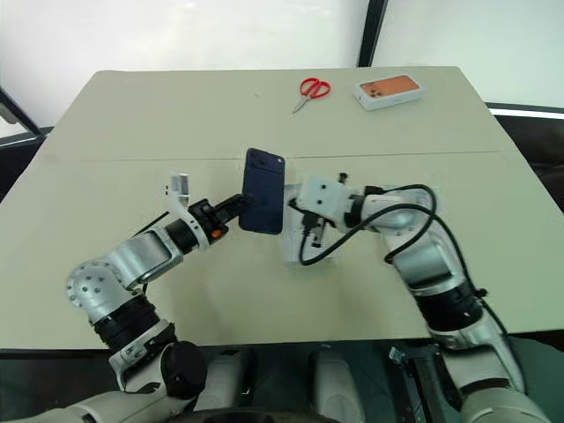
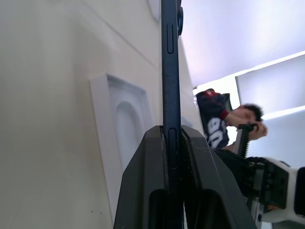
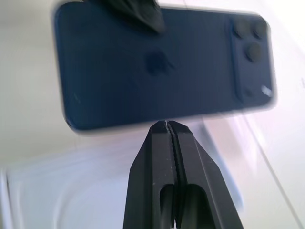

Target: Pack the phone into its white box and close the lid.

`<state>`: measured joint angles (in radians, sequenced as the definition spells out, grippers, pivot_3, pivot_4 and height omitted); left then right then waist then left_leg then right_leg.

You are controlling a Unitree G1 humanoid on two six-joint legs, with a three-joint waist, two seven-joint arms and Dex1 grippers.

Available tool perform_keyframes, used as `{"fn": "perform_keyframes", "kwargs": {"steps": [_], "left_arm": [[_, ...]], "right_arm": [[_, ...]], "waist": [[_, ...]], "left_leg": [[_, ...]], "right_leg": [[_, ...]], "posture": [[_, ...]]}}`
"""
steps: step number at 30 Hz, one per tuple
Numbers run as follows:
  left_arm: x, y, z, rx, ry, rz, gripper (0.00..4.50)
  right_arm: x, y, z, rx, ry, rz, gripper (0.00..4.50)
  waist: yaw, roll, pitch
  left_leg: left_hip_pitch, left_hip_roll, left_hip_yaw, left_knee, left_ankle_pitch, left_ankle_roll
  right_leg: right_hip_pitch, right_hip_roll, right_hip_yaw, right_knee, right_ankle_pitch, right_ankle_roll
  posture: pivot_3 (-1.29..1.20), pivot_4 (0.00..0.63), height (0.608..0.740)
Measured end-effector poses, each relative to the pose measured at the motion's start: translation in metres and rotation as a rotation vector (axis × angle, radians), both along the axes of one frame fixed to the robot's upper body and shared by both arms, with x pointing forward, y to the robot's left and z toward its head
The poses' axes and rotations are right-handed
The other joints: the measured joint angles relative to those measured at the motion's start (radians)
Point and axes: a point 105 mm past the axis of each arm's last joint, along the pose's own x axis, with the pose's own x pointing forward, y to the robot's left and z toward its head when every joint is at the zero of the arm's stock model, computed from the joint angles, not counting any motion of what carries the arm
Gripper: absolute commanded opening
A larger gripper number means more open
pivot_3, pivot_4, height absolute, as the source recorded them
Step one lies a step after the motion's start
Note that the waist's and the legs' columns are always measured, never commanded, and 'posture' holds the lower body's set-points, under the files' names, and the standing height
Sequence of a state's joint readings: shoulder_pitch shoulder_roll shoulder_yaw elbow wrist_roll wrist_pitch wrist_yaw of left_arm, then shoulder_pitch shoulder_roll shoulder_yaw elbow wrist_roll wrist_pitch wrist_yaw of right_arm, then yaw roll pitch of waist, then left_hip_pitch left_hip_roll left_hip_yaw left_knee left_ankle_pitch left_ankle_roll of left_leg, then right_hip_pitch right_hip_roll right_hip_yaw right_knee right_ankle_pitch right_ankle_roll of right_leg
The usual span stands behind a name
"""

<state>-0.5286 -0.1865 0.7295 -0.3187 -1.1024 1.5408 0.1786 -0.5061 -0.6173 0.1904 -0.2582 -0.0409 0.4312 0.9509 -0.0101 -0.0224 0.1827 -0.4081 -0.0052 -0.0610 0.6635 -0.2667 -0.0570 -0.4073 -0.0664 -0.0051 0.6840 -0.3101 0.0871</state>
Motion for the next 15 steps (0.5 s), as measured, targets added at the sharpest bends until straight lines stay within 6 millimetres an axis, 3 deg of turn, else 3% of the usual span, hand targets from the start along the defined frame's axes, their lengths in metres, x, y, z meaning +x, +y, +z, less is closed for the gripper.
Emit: {"fn": "perform_keyframes", "kwargs": {"steps": [5,11,15], "left_arm": [[0.003,-0.015,-0.015,0.062,0.089,-0.021,0.02],[0.007,-0.027,-0.014,0.045,0.114,-0.024,0.02],[0.005,-0.043,-0.016,0.014,0.147,-0.078,0.02]], "right_arm": [[0.002,-0.018,0.001,-0.014,0.002,-0.048,0.0],[0.003,-0.036,-0.002,-0.056,0.009,-0.087,0.0],[0.002,-0.037,-0.004,-0.058,0.013,-0.089,0.0]], "waist": [[-0.002,0.0,0.0],[0.007,0.0,0.0],[0.016,0.0,0.0]], "left_leg": [[0.0,0.001,0.0,0.0,0.0,0.0],[0.0,0.0,0.0,0.001,0.001,-0.001],[0.0,0.0,0.0,0.001,0.002,-0.003]], "right_leg": [[0.0,0.002,0.0,0.001,0.0,0.0],[0.0,0.0,0.0,0.0,0.0,0.0],[0.0,0.0,0.0,0.0,0.0,0.0]], "posture": [[0.0,0.15,0.697],[0.0,0.15,0.697],[0.0,0.15,0.697]]}}
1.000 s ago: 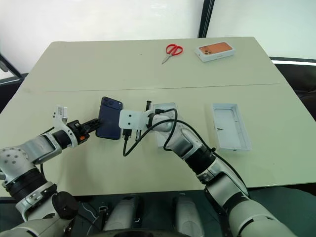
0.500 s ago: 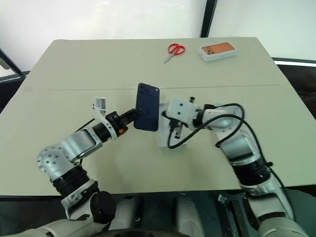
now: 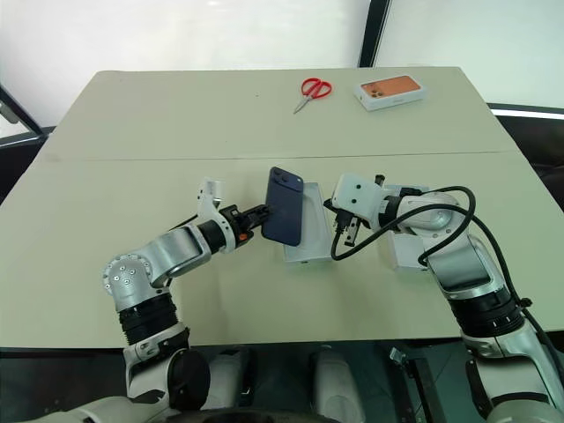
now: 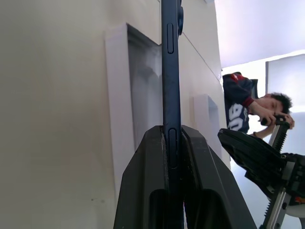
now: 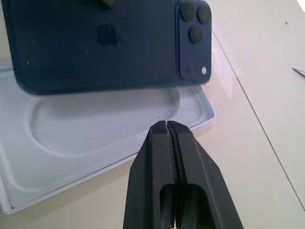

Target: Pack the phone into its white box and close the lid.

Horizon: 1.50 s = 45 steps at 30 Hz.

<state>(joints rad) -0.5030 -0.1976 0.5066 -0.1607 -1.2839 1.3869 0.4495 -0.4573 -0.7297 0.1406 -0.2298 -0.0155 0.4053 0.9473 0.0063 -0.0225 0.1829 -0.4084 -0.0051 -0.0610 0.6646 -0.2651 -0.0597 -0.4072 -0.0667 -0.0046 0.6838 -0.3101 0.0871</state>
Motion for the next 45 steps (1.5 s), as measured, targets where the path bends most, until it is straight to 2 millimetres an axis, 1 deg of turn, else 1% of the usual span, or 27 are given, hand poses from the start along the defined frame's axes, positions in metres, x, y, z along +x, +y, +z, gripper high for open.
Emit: {"fn": "perform_keyframes", "kwargs": {"steps": [7,11,14,23,29,34,35,36,37,42,43,45], "left_arm": [[-0.007,-0.03,-0.001,-0.055,0.059,-0.112,0.02],[-0.008,-0.04,0.0,-0.072,0.079,-0.135,0.02],[-0.008,-0.039,0.002,-0.07,0.074,-0.138,0.02],[-0.006,-0.026,-0.001,-0.067,0.089,-0.079,0.02],[-0.007,-0.03,-0.003,-0.064,0.103,-0.081,0.02],[-0.006,-0.029,-0.003,-0.062,0.103,-0.076,0.02],[-0.006,-0.029,-0.003,-0.062,0.104,-0.075,0.46],[-0.006,-0.029,-0.003,-0.061,0.104,-0.074,1.0],[-0.006,-0.028,-0.003,-0.055,0.104,-0.074,1.37],[-0.005,-0.024,-0.003,-0.055,0.106,-0.063,3.94],[-0.005,-0.022,-0.001,-0.059,0.099,-0.063,4.37],[-0.006,-0.02,0.004,-0.07,0.083,-0.061,4.45]], "right_arm": [[-0.001,-0.002,-0.002,-0.004,0.002,-0.005,0.0],[0.0,-0.003,-0.002,-0.007,-0.003,-0.008,0.0],[0.0,-0.004,-0.002,-0.008,-0.006,-0.013,0.0],[0.002,-0.008,-0.003,-0.013,-0.006,-0.028,0.0],[0.003,-0.008,-0.004,-0.013,-0.011,-0.029,0.0],[0.004,-0.009,-0.004,-0.013,-0.01,-0.031,0.0],[0.004,-0.009,-0.004,-0.012,-0.01,-0.031,0.0],[0.004,-0.009,-0.004,-0.012,-0.01,-0.031,0.0],[0.004,-0.009,-0.004,-0.012,-0.01,-0.031,0.0],[0.004,-0.009,-0.004,-0.012,-0.01,-0.032,0.0],[0.004,-0.009,-0.004,-0.012,-0.011,-0.032,0.0],[0.004,-0.009,-0.004,-0.013,-0.012,-0.032,0.0]], "waist": [[0.005,0.0,0.0],[0.005,0.0,0.0],[0.004,0.0,0.0],[0.006,0.0,0.0],[0.006,0.0,0.0],[0.005,0.0,0.0],[0.005,0.0,0.0],[0.005,0.0,0.0],[0.005,0.0,0.0],[0.005,0.0,0.0],[0.006,0.0,0.0],[0.005,0.0,0.0]], "left_leg": [[0.0,0.0,0.0,0.0,0.001,-0.002],[0.0,-0.001,0.0,0.0,0.001,-0.002],[0.0,-0.001,0.0,0.0,0.001,-0.002],[0.0,-0.001,0.0,0.001,0.001,-0.002],[0.0,-0.001,0.0,0.001,0.001,-0.002],[0.0,-0.001,0.0,0.001,0.001,-0.002],[0.0,-0.001,0.0,0.001,0.001,-0.002],[0.0,-0.001,0.0,0.001,0.001,-0.002],[0.0,-0.001,0.0,0.001,0.001,-0.002],[0.0,-0.001,0.0,0.001,0.001,-0.002],[0.0,-0.001,0.0,0.001,0.001,-0.002],[0.0,0.0,0.0,0.001,0.001,-0.002]], "right_leg": [[0.0,0.0,0.0,0.0,0.0,0.0],[0.0,0.0,0.0,0.0,0.0,0.0],[0.0,0.0,0.0,0.0,0.0,0.0],[0.0,0.0,0.001,0.0,0.0,0.0],[0.0,0.0,0.001,0.0,0.0,0.0],[0.0,0.0,0.001,0.0,0.0,0.0],[0.0,0.0,0.001,0.0,0.0,0.0],[0.0,0.0,0.001,0.0,0.0,0.0],[0.0,0.0,0.001,0.0,0.0,0.0],[0.0,0.0,0.001,0.0,0.0,0.0],[0.0,0.0,0.001,0.0,0.0,0.0],[0.0,0.0,0.001,0.0,0.0,0.0]], "posture": [[0.0,0.15,0.697],[0.0,0.15,0.697],[0.0,0.15,0.697],[0.0,0.15,0.697],[0.0,0.15,0.697],[0.0,0.15,0.697],[0.0,0.15,0.697],[0.0,0.15,0.697],[0.0,0.15,0.697],[0.0,0.15,0.697],[0.0,0.15,0.697],[0.0,0.15,0.697]]}}
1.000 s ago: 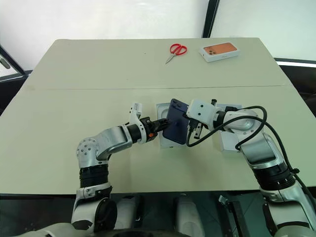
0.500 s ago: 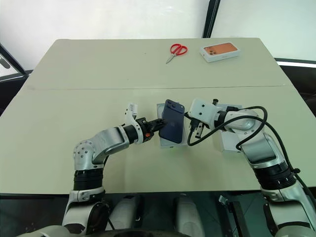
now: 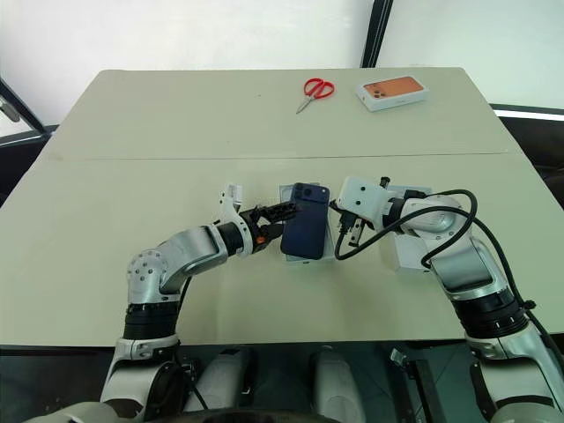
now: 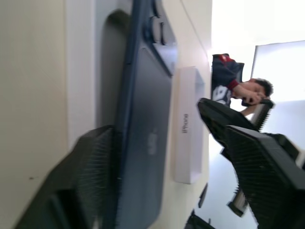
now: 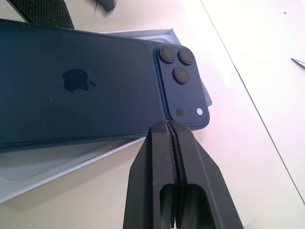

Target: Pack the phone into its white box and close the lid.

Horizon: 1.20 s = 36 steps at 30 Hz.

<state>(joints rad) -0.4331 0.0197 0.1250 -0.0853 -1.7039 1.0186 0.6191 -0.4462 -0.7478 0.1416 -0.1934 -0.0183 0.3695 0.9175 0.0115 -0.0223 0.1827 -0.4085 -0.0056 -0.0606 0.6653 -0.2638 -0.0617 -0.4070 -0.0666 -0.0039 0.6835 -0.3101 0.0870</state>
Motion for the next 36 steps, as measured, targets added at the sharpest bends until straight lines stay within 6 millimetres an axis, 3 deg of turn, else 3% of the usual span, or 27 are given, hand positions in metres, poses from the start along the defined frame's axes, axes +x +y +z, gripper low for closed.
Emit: {"fn": "perform_keyframes", "kwargs": {"steps": [6,11,14,21,24,32,36], "left_arm": [[0.001,0.022,-0.001,0.007,0.007,0.055,4.45],[-0.013,0.048,0.016,0.138,-0.153,0.007,4.45],[-0.022,0.061,0.012,0.221,-0.206,-0.026,4.45],[-0.012,0.122,0.002,0.718,-0.486,0.003,4.45],[-0.015,0.117,-0.01,0.758,-0.555,-0.08,4.45],[-0.022,0.09,-0.022,0.856,-0.75,-0.333,4.45],[-0.029,0.073,-0.031,0.888,-0.825,-0.48,4.45]], "right_arm": [[0.0,0.0,0.0,-0.003,-0.005,0.001,0.0],[0.002,0.0,0.001,-0.006,-0.009,-0.002,0.0],[0.003,0.001,0.004,-0.004,-0.017,0.004,0.0],[-0.001,0.015,0.002,0.02,0.023,0.057,0.0],[-0.002,0.016,-0.003,-0.002,0.035,0.062,0.0],[-0.014,0.003,-0.008,-0.131,0.058,0.084,0.0],[-0.01,0.002,-0.013,-0.161,0.027,0.051,0.0]], "waist": [[0.0,0.0,0.0],[-0.003,0.001,0.0],[-0.004,0.001,0.0],[-0.007,0.004,0.0],[-0.001,0.003,0.0],[-0.006,0.004,0.001],[-0.011,0.004,0.001]], "left_leg": [[0.0,0.001,0.0,0.0,0.0,0.0],[0.0,0.001,0.0,0.0,0.0,0.0],[0.0,0.001,0.0,0.0,0.0,0.0],[0.001,-0.001,0.002,-0.002,-0.003,0.005],[0.0,0.001,0.001,-0.002,-0.003,0.005],[0.0,0.001,0.001,-0.002,-0.004,0.007],[0.0,0.001,0.001,-0.002,-0.004,0.007]], "right_leg": [[0.0,0.0,0.0,0.0,0.0,0.0],[0.0,0.001,0.0,0.0,0.0,0.0],[0.0,0.001,0.0,0.0,0.0,0.0],[0.0,0.002,0.0,0.0,0.0,-0.001],[0.0,0.001,0.0,-0.001,0.0,-0.001],[0.0,0.001,0.0,-0.001,0.0,-0.001],[0.0,0.002,0.0,-0.001,0.0,-0.001]], "posture": [[0.0,0.15,0.697],[0.0,0.15,0.697],[0.0,0.15,0.697],[0.0,0.15,0.697],[0.0,0.15,0.697],[0.0,0.15,0.697],[0.0,0.15,0.697]]}}
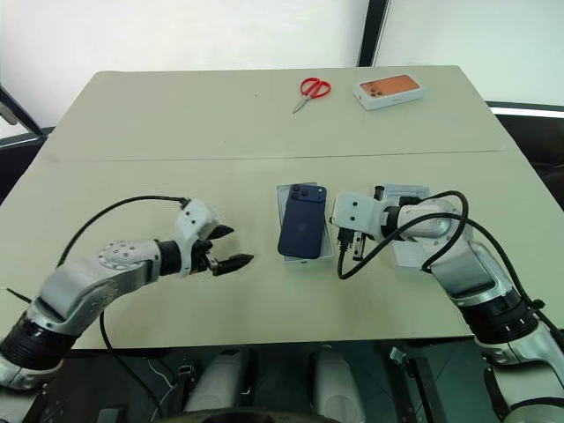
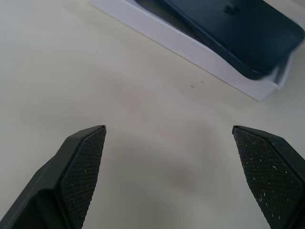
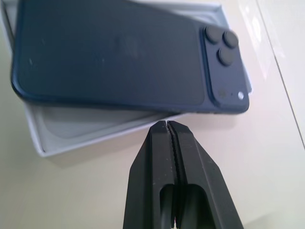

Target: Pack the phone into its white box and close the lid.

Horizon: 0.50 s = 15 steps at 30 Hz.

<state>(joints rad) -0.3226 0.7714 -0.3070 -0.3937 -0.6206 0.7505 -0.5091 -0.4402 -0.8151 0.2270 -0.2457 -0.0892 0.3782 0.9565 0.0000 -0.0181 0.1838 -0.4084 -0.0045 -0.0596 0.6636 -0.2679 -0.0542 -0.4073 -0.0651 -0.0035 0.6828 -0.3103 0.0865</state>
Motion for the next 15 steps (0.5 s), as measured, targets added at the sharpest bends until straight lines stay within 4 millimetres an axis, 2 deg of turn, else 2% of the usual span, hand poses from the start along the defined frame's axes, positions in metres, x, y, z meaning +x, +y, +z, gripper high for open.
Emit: {"fn": "perform_keyframes", "kwargs": {"steps": [7,10,15], "left_arm": [[-0.003,-0.019,-0.001,-0.01,-0.015,-0.099,4.45],[0.0,-0.021,-0.003,0.016,-0.029,-0.103,4.45],[-0.004,-0.033,-0.008,-0.001,-0.013,-0.148,4.45]], "right_arm": [[0.02,0.0,-0.005,-0.03,-0.067,-0.063,0.0],[0.031,-0.002,-0.004,-0.05,-0.098,-0.086,0.0],[0.044,0.004,-0.003,-0.036,-0.13,-0.097,0.0]], "waist": [[-0.011,0.0,0.0],[-0.012,0.0,0.0],[-0.013,0.0,0.0]], "left_leg": [[0.0,0.0,0.0,0.0,0.0,0.0],[0.0,0.0,0.0,0.0,0.0,0.0],[0.0,0.0,0.0,0.0,0.0,0.0]], "right_leg": [[0.0,0.0,0.0,0.0,0.0,0.0],[0.0,0.0,0.0,0.0,0.0,0.0],[0.0,0.0,0.0,0.001,0.0,0.0]], "posture": [[0.0,0.15,0.697],[0.0,0.15,0.697],[0.0,0.15,0.697]]}}
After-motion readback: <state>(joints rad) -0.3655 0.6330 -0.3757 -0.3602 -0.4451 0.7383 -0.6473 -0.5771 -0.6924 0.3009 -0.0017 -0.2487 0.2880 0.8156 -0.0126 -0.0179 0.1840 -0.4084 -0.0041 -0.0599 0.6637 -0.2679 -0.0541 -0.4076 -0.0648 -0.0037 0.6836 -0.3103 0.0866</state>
